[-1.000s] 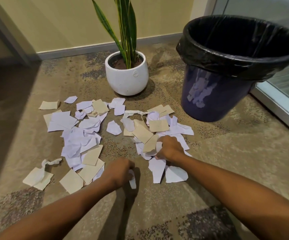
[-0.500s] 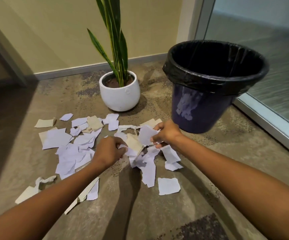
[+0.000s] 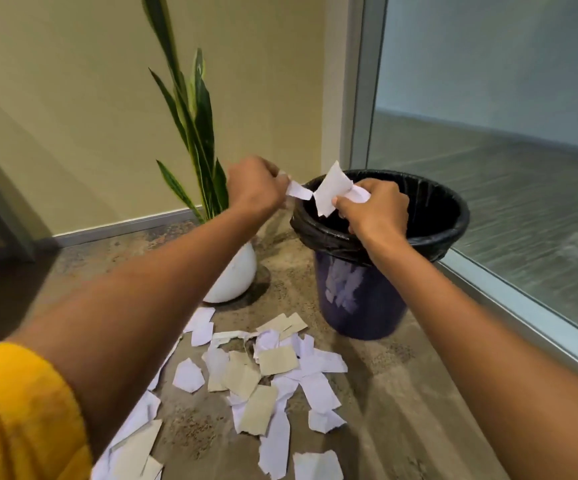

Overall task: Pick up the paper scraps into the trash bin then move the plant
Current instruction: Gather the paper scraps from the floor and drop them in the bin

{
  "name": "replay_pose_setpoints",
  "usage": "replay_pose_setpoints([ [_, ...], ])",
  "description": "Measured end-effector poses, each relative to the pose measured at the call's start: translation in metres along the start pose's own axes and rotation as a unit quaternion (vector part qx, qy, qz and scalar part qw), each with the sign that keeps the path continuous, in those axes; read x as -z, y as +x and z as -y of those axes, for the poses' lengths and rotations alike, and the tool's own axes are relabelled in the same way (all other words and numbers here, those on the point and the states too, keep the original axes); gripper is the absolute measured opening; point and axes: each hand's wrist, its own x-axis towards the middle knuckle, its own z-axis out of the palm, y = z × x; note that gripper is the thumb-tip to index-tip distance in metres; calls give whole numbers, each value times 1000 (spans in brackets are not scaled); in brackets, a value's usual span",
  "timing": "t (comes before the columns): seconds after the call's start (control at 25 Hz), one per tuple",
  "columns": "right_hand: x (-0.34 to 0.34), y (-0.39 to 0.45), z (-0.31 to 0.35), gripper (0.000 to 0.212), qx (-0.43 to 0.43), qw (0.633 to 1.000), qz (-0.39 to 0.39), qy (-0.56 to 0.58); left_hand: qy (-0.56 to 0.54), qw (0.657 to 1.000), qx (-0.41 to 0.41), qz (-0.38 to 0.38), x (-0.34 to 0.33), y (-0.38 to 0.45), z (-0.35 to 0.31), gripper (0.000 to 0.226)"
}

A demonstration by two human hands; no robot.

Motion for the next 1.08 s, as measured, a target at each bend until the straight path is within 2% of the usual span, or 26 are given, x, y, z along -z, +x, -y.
replay_pose_setpoints([
  [0.12,9,9,-17,35,-33,998,-26,-38,-63,996,25,51,-34,-7,-14,13],
  [0.2,13,13,-24,31,-41,997,-35,-54,-84,994,36,66,-49,-11,-17,18],
  [0.36,13,15,-31,32,-34,999,-25,-33,-96,991,25,88,-61,-19,-15,17],
  [0.44,11,14,-32,30,-11,999,-26,-41,-92,990,10,103,-60,-23,-8,10],
  [0.56,9,1,-29,18,62,997,-19,-42,-30,993,-24,112,-44,-34,15,10],
  [0.64,4,-17,-30,16,131,991,22,-25,77,983,-63,154,-28,-45,41,14],
  [0.72,-8,-42,-42,15,180,976,116,-31,203,947,-96,228,-14,-61,73,19],
  [0.8,-22,-68,-63,13,181,948,255,-65,299,902,-89,299,-4,-81,108,26],
  [0.92,-43,-92,-103,29,154,867,436,-185,392,817,-84,415,-1,-114,158,39],
  [1.0,-55,-102,-131,50,136,816,485,-282,431,755,-104,484,-6,-137,186,51],
  [1.08,-64,-112,-156,70,113,785,502,-345,457,715,-130,513,-13,-155,207,59],
])
